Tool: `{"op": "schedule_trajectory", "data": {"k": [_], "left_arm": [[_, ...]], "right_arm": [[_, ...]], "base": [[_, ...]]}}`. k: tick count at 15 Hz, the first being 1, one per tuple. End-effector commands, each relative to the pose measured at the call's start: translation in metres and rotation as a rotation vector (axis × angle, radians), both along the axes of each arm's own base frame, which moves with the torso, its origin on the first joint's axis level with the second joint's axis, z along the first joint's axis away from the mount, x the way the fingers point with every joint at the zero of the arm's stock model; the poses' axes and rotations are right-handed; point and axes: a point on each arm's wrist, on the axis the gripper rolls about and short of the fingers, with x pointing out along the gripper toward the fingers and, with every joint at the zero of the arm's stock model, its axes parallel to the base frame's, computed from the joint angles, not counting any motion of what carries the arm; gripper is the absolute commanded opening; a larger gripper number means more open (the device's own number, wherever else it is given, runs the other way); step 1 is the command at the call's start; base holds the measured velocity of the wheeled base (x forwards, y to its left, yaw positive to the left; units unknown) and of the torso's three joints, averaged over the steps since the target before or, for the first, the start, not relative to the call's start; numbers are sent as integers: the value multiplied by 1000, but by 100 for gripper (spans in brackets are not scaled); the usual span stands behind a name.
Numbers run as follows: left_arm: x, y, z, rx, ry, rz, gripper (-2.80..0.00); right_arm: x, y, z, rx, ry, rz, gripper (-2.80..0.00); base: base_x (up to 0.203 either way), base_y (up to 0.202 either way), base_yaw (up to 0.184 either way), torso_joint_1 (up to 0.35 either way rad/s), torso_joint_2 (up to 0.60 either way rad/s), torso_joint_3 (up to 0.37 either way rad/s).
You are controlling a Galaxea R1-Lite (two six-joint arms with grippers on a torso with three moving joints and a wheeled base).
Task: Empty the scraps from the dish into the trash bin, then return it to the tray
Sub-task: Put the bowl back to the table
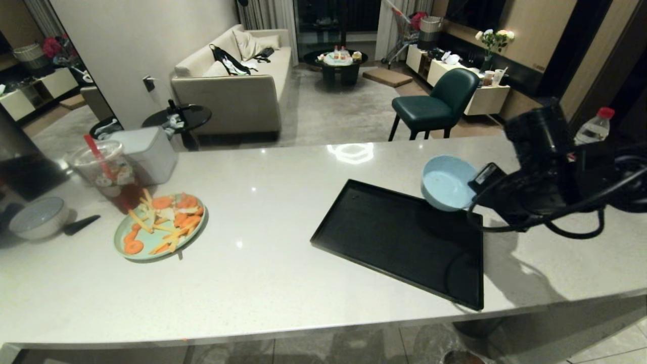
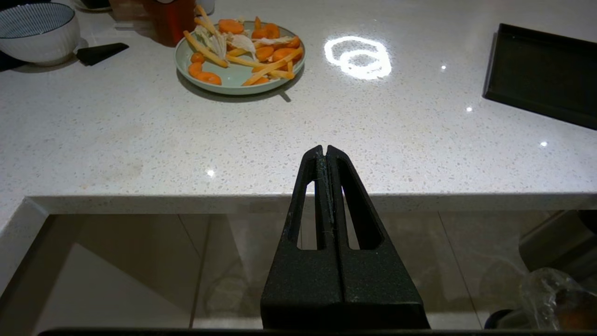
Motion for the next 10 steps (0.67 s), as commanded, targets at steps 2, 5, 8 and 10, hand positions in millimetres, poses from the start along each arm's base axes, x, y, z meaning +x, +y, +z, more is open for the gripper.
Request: {"op": "schedule_trajectory", "data": {"k": [2, 5, 8, 10], "left_arm": [[0, 0, 0, -1, 0, 1, -280], [0, 0, 0, -1, 0, 1, -280], [0, 0, 0, -1, 0, 0, -280], [0, 0, 0, -1, 0, 2, -280]], "right_arm": [[25, 38, -22, 7, 105, 27, -280], [30, 59, -35, 27, 217, 6, -280], [24, 77, -48, 23, 280, 16, -280], [27, 82, -54, 30, 286, 13, -280]], "base": [[0, 0, 0, 0, 0, 0], [0, 0, 0, 0, 0, 0], [0, 0, 0, 0, 0, 0], [0, 0, 0, 0, 0, 0]]}}
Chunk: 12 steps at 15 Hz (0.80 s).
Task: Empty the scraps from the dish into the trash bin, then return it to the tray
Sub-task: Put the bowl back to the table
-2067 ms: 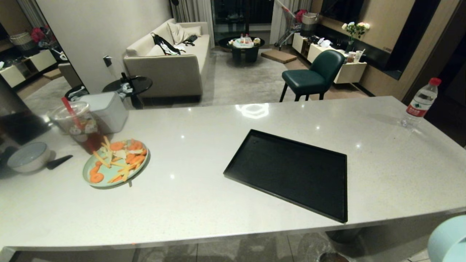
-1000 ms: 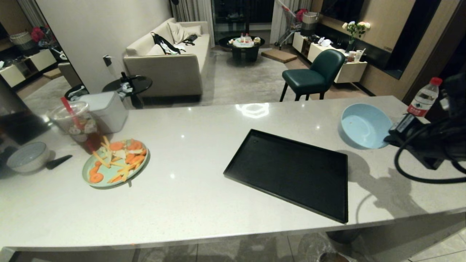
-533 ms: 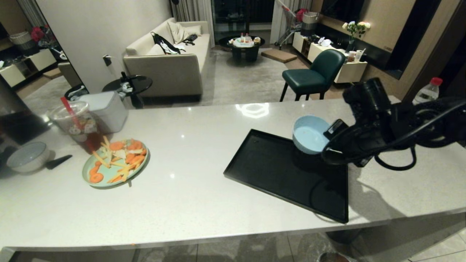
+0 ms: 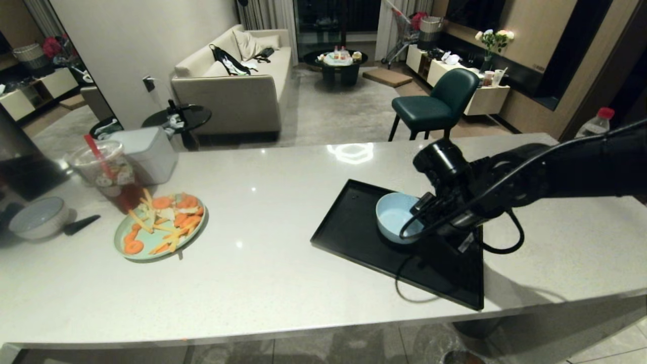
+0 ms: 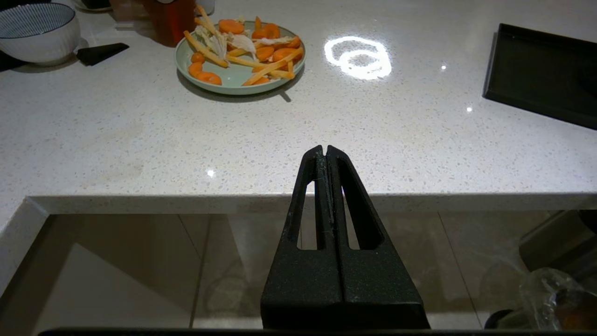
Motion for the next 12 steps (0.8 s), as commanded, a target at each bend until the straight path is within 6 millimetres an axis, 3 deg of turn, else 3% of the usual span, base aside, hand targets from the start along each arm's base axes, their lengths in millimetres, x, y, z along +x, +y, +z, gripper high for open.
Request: {"op": "schedule_trajectory", "data": {"k": [1, 7, 8, 12], "left_arm": [[0, 0, 0, -1, 0, 1, -280], [0, 0, 0, -1, 0, 1, -280], [0, 0, 0, -1, 0, 0, -280], [0, 0, 0, -1, 0, 0, -280]], "right_arm": [[5, 6, -11, -1, 16, -7, -280], [5, 7, -17, -12, 33, -7, -280], [5, 7, -19, -17, 41, -7, 0], [4, 7, -17, -22, 39, -8, 0]], "base": [[0, 0, 0, 0, 0, 0], [0, 0, 0, 0, 0, 0], [0, 0, 0, 0, 0, 0], [0, 0, 0, 0, 0, 0]]}}
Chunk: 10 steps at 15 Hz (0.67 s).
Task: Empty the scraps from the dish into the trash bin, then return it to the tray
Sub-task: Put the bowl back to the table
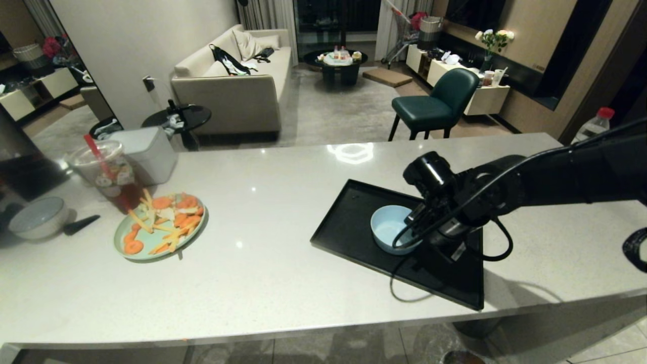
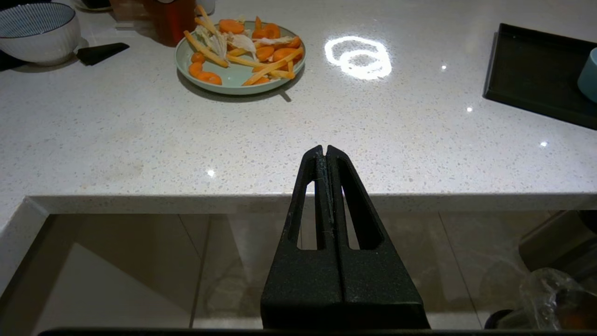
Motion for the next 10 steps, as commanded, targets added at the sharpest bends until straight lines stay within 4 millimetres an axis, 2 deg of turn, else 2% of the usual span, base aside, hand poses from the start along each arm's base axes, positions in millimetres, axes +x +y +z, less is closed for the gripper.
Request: {"op": "schedule_trajectory", "data": {"k": [1, 3, 6, 10], "left_arm": [[0, 0, 0, -1, 1, 1, -280], [0, 0, 0, -1, 1, 1, -280], [0, 0, 0, -1, 1, 1, -280], [0, 0, 0, -1, 1, 0, -280]], "right_arm": [[-2, 0, 6, 0, -16, -8, 0], [-9, 2, 18, 3, -49, 10, 0], [-25, 3, 43, -129, -150, 89, 0], [-67, -1, 86, -238, -300, 243, 0]], "base": [[0, 0, 0, 0, 0, 0], [0, 0, 0, 0, 0, 0], [0, 0, 0, 0, 0, 0], [0, 0, 0, 0, 0, 0]]}}
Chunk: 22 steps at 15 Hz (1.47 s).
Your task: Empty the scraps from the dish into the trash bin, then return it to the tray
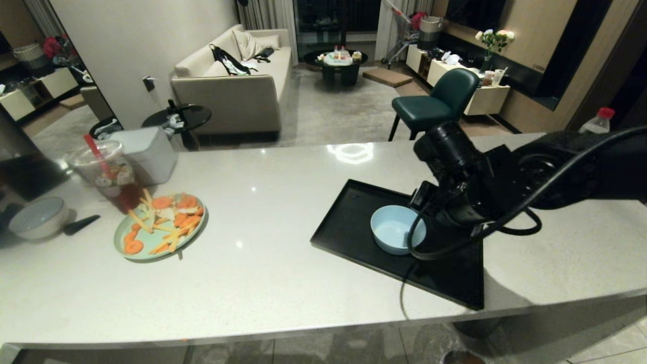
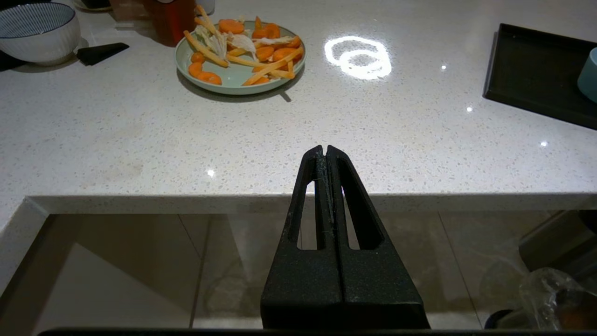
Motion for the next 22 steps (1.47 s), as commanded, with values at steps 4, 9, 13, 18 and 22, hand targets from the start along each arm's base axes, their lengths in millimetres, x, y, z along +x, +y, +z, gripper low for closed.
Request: {"op": "schedule_trajectory", "data": {"k": [4, 9, 13, 18, 22], "left_arm": [[0, 0, 0, -1, 1, 1, -280], [0, 0, 0, -1, 1, 0, -280], [0, 0, 0, -1, 1, 1, -280], [0, 0, 0, -1, 0, 1, -280], [0, 0, 0, -1, 1, 0, -280]], "right_arm": [[-87, -34, 31, -163, -167, 258, -280], [-129, -68, 11, -219, -430, 343, -280], [-143, -98, -8, -250, -572, 273, -280], [-141, -116, -17, -259, -626, 165, -280], [-143, -156, -43, -354, -646, -52, -280]], "base": [[0, 0, 0, 0, 0, 0], [0, 0, 0, 0, 0, 0], [0, 0, 0, 0, 0, 0], [0, 0, 0, 0, 0, 0], [0, 0, 0, 0, 0, 0]]}}
